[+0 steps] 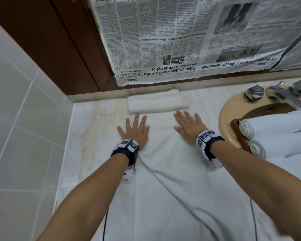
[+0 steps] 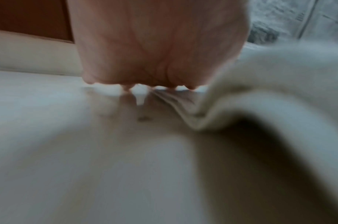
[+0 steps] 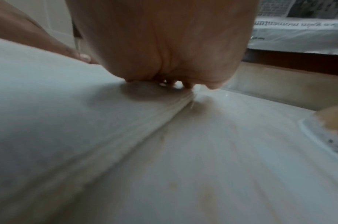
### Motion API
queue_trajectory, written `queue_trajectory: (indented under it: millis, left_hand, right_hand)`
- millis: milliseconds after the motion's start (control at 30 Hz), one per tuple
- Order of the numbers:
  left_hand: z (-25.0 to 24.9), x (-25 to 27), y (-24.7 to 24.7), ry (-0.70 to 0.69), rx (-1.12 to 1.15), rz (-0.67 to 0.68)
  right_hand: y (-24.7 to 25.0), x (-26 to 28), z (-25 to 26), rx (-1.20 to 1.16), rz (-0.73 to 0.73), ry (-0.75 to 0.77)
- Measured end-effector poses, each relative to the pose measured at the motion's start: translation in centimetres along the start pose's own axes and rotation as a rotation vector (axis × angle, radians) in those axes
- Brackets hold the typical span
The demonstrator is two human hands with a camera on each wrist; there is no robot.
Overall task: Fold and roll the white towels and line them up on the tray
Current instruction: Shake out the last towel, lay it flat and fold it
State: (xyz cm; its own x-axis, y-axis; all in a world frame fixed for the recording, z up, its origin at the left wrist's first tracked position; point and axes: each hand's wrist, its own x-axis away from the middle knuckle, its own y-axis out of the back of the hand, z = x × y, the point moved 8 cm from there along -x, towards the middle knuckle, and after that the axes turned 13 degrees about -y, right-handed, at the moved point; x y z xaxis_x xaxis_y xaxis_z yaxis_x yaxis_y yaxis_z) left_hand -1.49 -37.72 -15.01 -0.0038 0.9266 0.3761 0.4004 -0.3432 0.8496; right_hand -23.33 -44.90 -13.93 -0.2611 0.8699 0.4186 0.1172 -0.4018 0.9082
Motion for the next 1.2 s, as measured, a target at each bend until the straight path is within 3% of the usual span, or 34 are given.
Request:
queue_trajectory:
  millis: [100,233,300,500,633,733,833,1033,1200]
  left_hand:
    - [0.0,1.2,0.4,0.008,0.021,-0.012]
    - [-2.5,5.1,-2.1,-0.18,-0.086,0.007]
    - [-2.3,6.1,-3.8,-0.17,-0.115,0.042]
    - [0.2,5.0,-3.2,-0.032,-0.107,0.018]
    - [0.8,6.0,-2.2,0.073,-0.005,-0.041]
    - [-0.5,8.7,-2.1,0.013,0.015,-0.128]
    - [-1.9,11.6,-2.7,-0.078,0.088,-0.215]
    - [-2.5,13.0,-4.1,-0.156,0.18,-0.168]
    - [-3.1,13.6,-3.8,-0.192,0.145,-0.14]
  right_hand:
    - [0.3,3.3,1.1,-0.069,-0.041,0.024]
    - [-3.3,9.9,4.6,-0.084,0.015,0.156]
    - [-4.9,10.8,4.8,-0.064,0.027,0.171]
    - [-4.9,8.0,-0.6,-0.064,0.049,0.001]
    - [-3.5,8.8,-2.4,-0.243,0.046,-0.1]
    - [-3.6,13.4,-2.8,-0.381,0.006,-0.055]
    - [-5.9,18.7,-3.9,-0.445,0.126,-0.101]
    - [-7.6,23.2,-3.6,-0.386,0.259,-0.174]
    - [-6.1,26.3,-2.3,-0.495,0.197,-0.177]
